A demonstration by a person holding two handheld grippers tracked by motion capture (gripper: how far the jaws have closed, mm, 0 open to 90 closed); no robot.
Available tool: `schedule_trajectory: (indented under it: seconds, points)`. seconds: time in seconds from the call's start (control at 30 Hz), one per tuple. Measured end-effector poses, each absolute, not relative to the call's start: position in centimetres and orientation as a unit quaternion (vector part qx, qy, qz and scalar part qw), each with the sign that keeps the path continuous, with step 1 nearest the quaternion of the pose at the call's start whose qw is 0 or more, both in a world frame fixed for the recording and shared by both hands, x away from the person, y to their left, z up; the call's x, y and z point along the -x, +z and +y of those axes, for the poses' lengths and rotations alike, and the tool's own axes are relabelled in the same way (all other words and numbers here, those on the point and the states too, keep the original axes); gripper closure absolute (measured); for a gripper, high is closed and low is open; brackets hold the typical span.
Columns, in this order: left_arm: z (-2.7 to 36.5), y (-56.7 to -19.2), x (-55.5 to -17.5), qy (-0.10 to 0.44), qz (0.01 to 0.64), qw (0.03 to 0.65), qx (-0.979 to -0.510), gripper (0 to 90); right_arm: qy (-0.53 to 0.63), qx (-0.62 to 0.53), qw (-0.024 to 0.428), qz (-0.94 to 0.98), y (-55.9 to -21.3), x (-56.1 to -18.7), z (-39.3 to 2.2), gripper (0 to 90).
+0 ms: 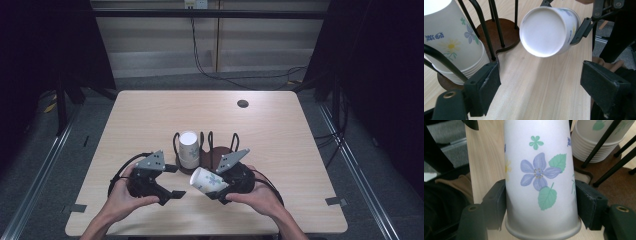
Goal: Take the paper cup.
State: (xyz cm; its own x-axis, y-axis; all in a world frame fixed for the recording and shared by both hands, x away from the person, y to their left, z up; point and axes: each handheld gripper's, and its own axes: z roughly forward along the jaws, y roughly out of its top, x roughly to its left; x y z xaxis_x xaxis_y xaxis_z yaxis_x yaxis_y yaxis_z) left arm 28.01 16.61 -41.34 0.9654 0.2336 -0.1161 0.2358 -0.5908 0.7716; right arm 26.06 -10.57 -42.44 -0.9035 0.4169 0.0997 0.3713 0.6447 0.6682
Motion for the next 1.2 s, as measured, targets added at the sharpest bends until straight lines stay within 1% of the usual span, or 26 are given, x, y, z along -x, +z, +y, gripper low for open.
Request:
schedule_trajectory:
  seconds: [0.27,0.4,0.47,0.53,0.7,0.8,1.0,1.2]
  points:
    - [16.2,-41.9,-27.8,0.0,0.118,0.405,-0.907,19.8,0.328,-0.197,0.01,0.924,-42.4,-26.3,-9.7,32.2]
    - [16.1,-42.0,-27.8,0.001,0.113,0.404,-0.908,22.1,0.31,-0.194,0.007,0.931,-42.6,-26.5,-9.3,32.2]
    - [16.1,-42.0,-27.7,-0.001,0.115,0.407,-0.906,21.3,0.303,-0.189,0.006,0.934,-42.6,-26.4,-9.1,32.1]
    - [16.0,-42.0,-27.7,-0.002,0.112,0.406,-0.907,23.4,0.303,-0.182,0.0,0.936,-42.6,-26.4,-9.0,32.1]
    - [16.1,-41.9,-27.7,-0.001,0.111,0.405,-0.908,22.0,0.291,-0.179,-0.004,0.94,-42.5,-26.5,-8.9,32.1]
    - [16.2,-41.8,-27.5,-0.003,0.105,0.403,-0.909,26.6,0.292,-0.169,-0.003,0.941,-42.4,-26.5,-8.7,32.0]
    - [15.8,-42.0,-27.5,-0.002,0.1,0.39,-0.915,23.2,0.28,-0.159,-0.002,0.947,-42.2,-26.6,-8.2,32.1]
    - [15.6,-42.2,-27.5,-0.01,0.099,0.383,-0.918,23.1,0.254,-0.155,-0.009,0.955,-42.3,-26.7,-7.7,32.2]
